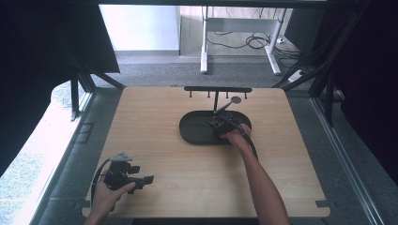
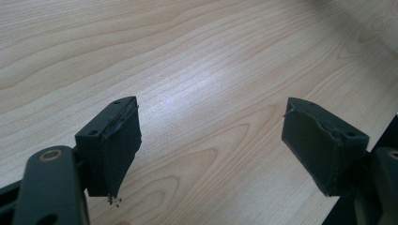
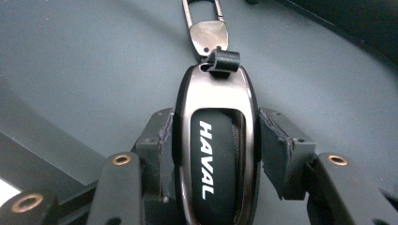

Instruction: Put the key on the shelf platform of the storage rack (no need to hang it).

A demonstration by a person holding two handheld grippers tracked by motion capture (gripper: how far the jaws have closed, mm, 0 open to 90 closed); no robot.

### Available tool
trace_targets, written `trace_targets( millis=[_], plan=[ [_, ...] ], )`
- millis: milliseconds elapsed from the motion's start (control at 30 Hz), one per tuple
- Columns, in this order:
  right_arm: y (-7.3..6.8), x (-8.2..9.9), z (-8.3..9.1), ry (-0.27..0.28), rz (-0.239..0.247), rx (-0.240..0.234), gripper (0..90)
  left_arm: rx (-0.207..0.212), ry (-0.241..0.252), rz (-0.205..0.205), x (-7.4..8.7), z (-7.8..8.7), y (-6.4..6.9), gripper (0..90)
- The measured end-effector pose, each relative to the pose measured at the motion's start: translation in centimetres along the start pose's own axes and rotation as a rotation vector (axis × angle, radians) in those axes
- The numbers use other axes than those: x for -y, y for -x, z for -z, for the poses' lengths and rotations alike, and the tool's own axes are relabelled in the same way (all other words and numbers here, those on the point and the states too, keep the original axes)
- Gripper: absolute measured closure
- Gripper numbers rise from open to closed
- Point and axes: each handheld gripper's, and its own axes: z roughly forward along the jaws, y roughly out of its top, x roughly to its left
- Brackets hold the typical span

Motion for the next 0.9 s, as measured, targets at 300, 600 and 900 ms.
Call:
trace_targets(
  millis=[300,600,900],
  plan=[
    [-0.3,-0.1,1.1,0.035,0.014,0.014,41.4,-0.001,-0.003,-0.001,0.0,-0.1,0.1,20.2],
    [-0.6,0.1,3.3,0.091,0.032,-0.016,41.3,0.002,-0.01,-0.006,0.0,-0.3,0.3,20.2],
    [-1.3,1.5,6.1,0.145,0.078,-0.081,43.4,0.002,-0.007,-0.008,0.0,-0.1,0.3,20.2]
  ],
)
